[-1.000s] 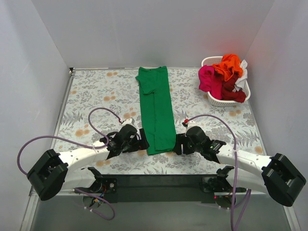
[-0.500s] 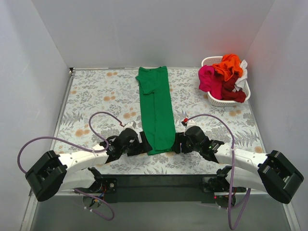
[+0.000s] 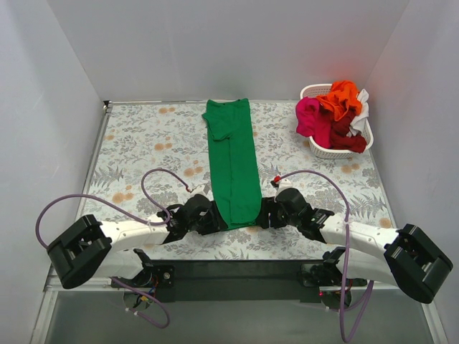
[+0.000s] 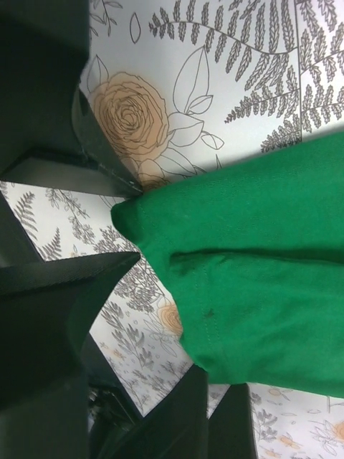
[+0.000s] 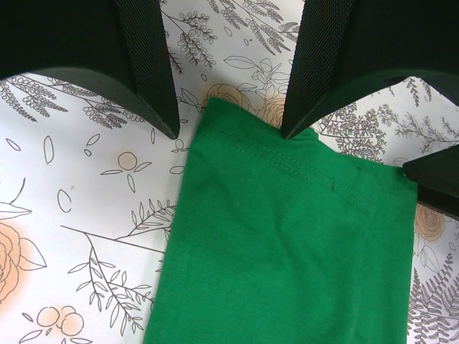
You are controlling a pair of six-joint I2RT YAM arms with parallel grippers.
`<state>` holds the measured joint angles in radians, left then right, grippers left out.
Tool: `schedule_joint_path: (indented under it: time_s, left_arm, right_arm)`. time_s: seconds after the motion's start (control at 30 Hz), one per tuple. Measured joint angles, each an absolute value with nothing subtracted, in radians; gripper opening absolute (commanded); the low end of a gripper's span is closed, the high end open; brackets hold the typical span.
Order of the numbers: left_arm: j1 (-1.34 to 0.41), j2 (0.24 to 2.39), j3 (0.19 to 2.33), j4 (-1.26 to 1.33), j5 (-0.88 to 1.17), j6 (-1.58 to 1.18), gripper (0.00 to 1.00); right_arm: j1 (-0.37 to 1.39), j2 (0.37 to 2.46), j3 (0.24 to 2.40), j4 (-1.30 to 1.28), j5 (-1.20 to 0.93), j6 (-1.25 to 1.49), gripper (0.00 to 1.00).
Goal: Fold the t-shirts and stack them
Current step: Fold the tshirt
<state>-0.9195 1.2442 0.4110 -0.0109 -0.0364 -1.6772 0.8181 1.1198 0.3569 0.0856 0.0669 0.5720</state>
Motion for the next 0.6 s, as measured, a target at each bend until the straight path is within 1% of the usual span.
schedule_joint_path:
  time_s: [0.07, 0.1, 0.17, 0.23, 0.43, 0.6]
  left_arm:
    - [-0.92, 1.258, 0.412, -0.006, -0.037, -1.678, 0.3]
    - [-0.92, 1.263, 0.412, -0.004, -0.037, -1.679, 0.25]
    - [-0.921, 1.269, 0.412, -0.005, -0.039, -1.678, 0.2]
    - [-0.922, 1.271, 0.412, -0.008, -0.042, -1.679, 0.13]
    - [-0.925, 1.266, 0.41, -0.027, -0.053, -1.68, 0.04]
    - [-0.925, 1.266, 0.41, -0.029, -0.054, -1.68, 0.01]
  right_arm:
    - [0.818, 1.12, 0.356, 0.086, 0.067, 0.572, 0.53]
    - [0.818, 1.12, 0.356, 0.086, 0.067, 0.572, 0.53]
    - [0.817, 1.119, 0.355, 0.087, 0.068, 0.572, 0.53]
    - [0.817, 1.114, 0.352, 0.088, 0.068, 0.572, 0.53]
    - [0.816, 1.076, 0.333, 0.076, 0.067, 0.573, 0.51]
    - [0.812, 1.076, 0.331, 0.074, 0.053, 0.573, 0.49]
